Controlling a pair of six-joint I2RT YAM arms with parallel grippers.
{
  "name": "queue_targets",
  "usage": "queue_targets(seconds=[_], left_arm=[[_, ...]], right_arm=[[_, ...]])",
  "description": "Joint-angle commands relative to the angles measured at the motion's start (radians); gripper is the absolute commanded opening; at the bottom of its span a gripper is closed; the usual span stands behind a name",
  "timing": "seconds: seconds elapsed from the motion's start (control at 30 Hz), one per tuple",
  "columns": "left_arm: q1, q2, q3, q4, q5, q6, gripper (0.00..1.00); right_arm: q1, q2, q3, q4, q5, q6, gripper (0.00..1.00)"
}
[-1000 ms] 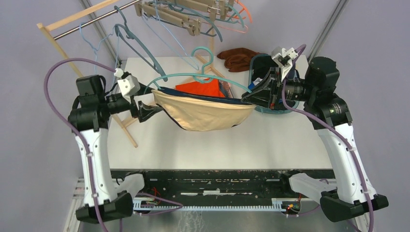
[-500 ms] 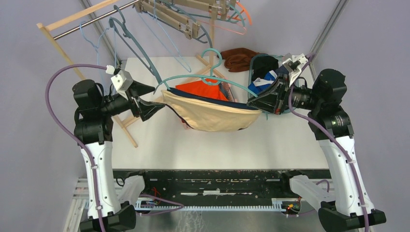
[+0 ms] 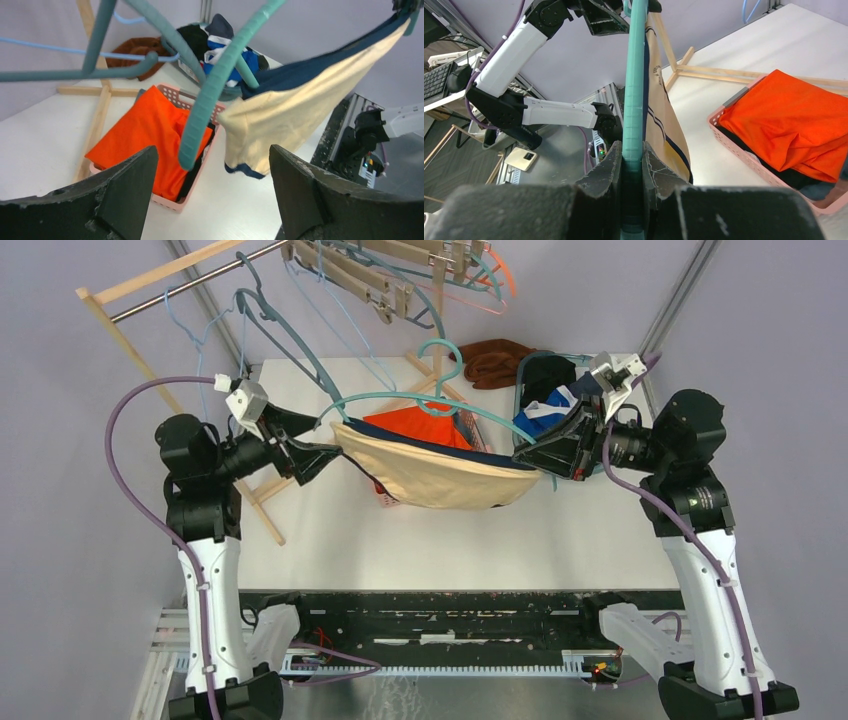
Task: Remove the underwear clipped to the hanger
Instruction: Remove the underwear from the hanger.
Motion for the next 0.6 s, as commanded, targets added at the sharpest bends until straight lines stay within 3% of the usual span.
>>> queue_targets(seconds=[0.0, 0.23, 0.57], left_arm=[[0.001, 0.0, 0.094, 0.066, -0.015, -0.049, 0.89], [0.001, -0.014, 0.032, 0.081, 0.024, -0.062, 0.89], [-0.002, -0.049, -0.115, 0.334, 0.111, -0.291, 0.82]], right_arm=[[-0.003, -0.026, 0.048, -0.009, -0.006, -0.068, 0.0], [-0.003, -0.019, 0.068, 0.039, -0.019, -0.002, 0.0], [-0.003, -0.002, 0.07, 0.165, -0.043, 0.137, 0.01]])
